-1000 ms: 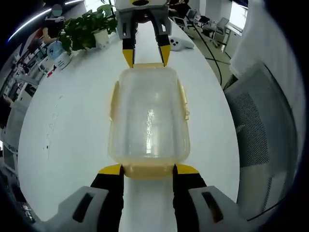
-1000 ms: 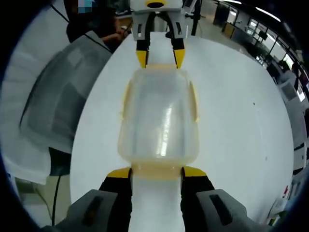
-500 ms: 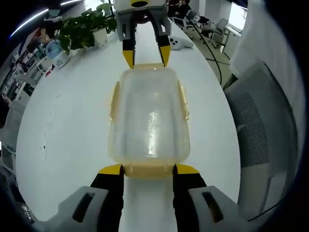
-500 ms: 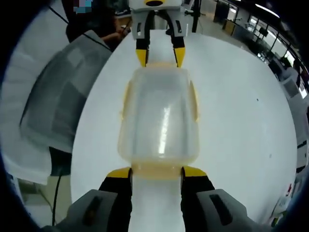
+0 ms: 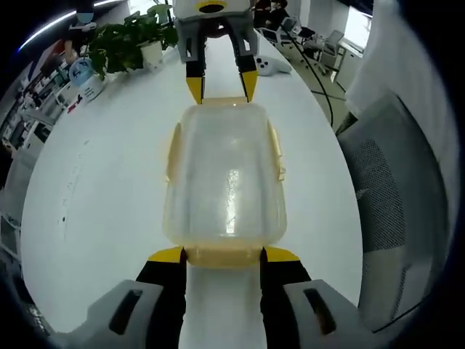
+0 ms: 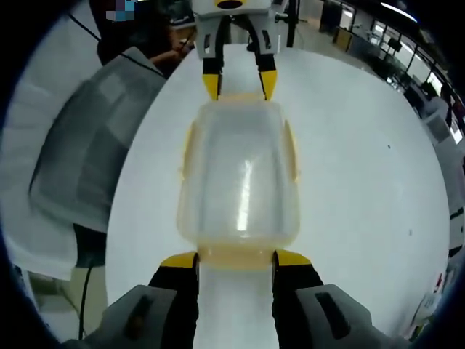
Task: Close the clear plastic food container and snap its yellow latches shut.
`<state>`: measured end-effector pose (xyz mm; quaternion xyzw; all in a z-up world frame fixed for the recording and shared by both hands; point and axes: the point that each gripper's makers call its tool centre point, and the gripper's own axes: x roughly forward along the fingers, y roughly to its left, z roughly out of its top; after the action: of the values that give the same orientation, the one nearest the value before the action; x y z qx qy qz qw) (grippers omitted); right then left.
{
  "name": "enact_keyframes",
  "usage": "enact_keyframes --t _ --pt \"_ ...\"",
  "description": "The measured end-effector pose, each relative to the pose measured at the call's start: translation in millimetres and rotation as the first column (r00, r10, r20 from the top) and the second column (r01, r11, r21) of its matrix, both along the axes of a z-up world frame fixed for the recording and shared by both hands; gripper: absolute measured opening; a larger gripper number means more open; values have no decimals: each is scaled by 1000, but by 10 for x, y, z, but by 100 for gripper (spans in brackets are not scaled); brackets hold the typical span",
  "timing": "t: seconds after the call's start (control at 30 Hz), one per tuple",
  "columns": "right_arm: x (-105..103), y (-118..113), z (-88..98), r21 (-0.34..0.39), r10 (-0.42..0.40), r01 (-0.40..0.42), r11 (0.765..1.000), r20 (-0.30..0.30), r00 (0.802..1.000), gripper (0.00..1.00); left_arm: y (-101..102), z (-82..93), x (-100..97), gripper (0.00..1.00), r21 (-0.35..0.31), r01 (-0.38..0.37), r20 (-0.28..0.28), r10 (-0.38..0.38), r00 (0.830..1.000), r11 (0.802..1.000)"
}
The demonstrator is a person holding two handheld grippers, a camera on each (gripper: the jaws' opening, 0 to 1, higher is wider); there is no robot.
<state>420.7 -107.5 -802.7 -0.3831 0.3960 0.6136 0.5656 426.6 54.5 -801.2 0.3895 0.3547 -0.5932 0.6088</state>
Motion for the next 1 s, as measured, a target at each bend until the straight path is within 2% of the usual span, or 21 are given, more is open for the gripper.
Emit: enact_keyframes --t 0.4,0.47,0.53,0.63,0.73,0.8,0.87,0.93,1.0 --pt "-16 -11 -27 8 2 -2 1000 24 1000 39 -4 -13 -27 40 -8 2 -7 -2 1000 1000" --pt "-31 -71 -75 -27 5 -4 1000 28 1000 40 -3 -13 -46 41 -5 7 -9 -7 1000 1000" --pt "-17 -91 -99 -26 0 1 1000 53 999 49 14 -18 -30 43 6 16 12 -16 1000 1000" --pt "-10 -109 -69 -4 -51 52 999 39 998 54 39 -4 -13 54 7 3 25 -3 1000 1000" --pt "3 -122 -5 14 -78 78 997 45 996 53 57 25 -37 52 -9 -20 9 20 1000 1000" --pt "6 -96 54 49 -127 125 991 33 991 53 68 42 -39 52 -22 -43 8 44 999 999" --pt "13 -80 107 77 -167 165 983 29 985 53 63 65 -56 52 -49 -82 -11 81 997 995" --pt "8 -67 142 95 -197 194 976 16 980 53 45 112 -35 52 -78 -107 2 108 994 991" --pt "4 -58 168 105 -214 212 972 11 977 53 6 161 -42 52 -114 -150 -22 149 989 982"
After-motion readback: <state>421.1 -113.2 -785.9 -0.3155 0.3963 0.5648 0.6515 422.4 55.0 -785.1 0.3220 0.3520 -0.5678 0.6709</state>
